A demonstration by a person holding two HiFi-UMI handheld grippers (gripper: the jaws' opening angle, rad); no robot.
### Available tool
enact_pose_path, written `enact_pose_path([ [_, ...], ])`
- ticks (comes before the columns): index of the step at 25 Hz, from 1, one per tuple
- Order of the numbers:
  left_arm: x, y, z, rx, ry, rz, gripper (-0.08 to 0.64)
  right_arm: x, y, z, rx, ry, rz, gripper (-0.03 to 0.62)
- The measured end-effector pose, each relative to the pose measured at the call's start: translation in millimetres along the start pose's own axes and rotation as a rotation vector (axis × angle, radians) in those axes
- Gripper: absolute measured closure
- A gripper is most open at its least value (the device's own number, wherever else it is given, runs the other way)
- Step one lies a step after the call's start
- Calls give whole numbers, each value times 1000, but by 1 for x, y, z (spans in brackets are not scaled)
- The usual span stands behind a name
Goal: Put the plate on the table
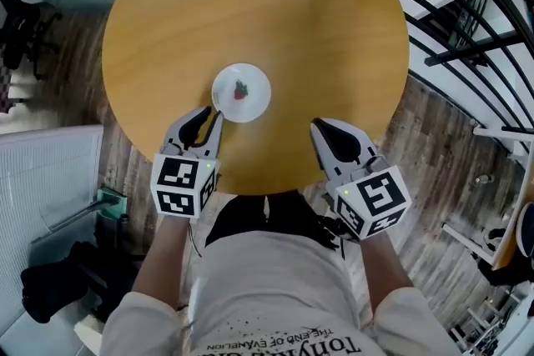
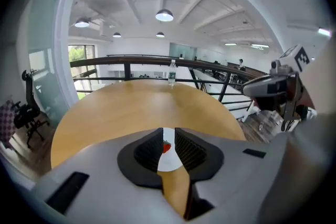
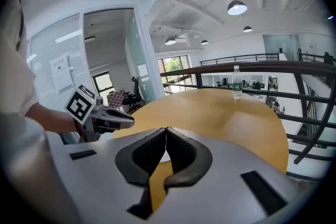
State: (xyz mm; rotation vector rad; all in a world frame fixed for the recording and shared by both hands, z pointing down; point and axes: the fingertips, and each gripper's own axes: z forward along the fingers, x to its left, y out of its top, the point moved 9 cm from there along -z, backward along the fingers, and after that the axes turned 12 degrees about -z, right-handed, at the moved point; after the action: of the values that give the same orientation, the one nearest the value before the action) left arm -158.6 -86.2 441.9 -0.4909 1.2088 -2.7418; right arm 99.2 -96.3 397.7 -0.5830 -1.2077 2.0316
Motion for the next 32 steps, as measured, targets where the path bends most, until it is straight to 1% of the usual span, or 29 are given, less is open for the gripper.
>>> enact_pose_path([
  [2,-12,4,-23,-39,-12,-3,505,6,5,-7,-2,6,-13,568],
  [5,-32,6,-52,-86,-51,-6,525,15,12,-14,-5,14,-29,568],
  [10,-42,-1,-85,-130,-88,-97,535,31,24,-22,-16,23,-58,568],
  [14,-47,-7,-101,-144,-92,-133,535,38,32,-28,-30,21,-72,568],
  [19,-50,-13,-109,-150,-95,-128,535,44,41,-31,-46,32,-94,568],
  [23,-46,-13,-114,-153,-93,-120,535,50,45,-29,-36,40,-103,568],
  [32,-47,1,-116,-174,-107,-100,535,56,53,-28,-52,45,-90,568],
])
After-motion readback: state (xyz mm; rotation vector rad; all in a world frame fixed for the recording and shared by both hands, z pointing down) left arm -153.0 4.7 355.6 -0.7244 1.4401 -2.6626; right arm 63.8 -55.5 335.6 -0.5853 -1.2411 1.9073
